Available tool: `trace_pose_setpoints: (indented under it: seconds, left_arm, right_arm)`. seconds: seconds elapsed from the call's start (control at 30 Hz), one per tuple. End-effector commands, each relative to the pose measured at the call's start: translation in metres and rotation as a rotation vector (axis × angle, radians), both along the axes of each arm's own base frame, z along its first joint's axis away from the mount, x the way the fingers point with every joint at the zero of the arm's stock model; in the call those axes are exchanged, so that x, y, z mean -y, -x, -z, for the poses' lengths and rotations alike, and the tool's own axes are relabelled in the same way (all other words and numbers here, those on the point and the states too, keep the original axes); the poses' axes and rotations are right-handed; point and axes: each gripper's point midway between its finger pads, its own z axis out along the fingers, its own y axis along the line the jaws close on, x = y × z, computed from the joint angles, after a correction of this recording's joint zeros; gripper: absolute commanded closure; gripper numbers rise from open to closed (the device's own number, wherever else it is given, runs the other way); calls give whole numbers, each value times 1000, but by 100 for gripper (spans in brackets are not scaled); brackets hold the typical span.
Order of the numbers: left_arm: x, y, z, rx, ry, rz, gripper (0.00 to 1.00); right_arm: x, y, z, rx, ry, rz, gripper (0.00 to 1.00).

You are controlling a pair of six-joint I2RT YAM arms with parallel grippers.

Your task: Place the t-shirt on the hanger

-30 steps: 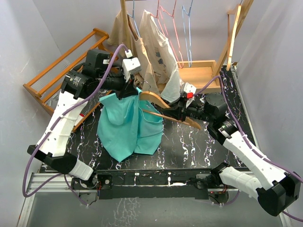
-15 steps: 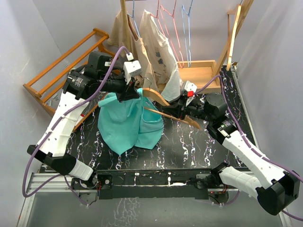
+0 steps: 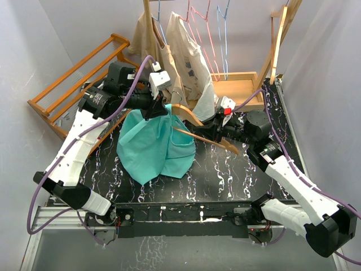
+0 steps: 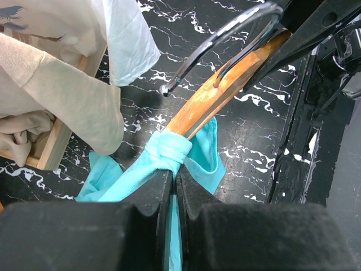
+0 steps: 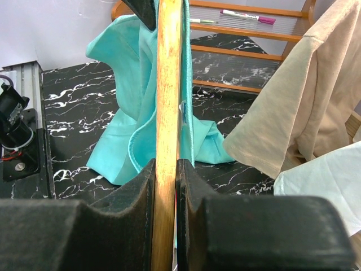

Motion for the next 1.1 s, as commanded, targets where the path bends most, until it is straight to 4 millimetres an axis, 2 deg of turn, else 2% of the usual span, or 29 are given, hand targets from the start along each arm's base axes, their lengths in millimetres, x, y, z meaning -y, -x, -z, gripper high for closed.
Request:
trace_pose_setpoints:
  seconds: [0.0, 0.17, 0.43, 0.87, 1.07]
  left_arm:
    - [-6, -13, -19, 122, 16, -59, 96]
    - [-10, -22, -20, 164, 12, -108, 94]
    - [-6, -23, -21, 165, 31, -93, 86]
    - [10, 1, -24, 105, 108, 38, 78]
    - [16, 11, -15, 74, 124, 103, 78]
  right_arm:
    - [-8, 21, -30, 117, -49, -111, 92]
    - [-10, 22, -29, 114, -46, -130, 92]
    - [-12, 28, -30, 115, -45, -168, 92]
    - [-14, 30, -39, 127, -50, -191, 92]
    - [-13, 36, -42, 132, -53, -209, 92]
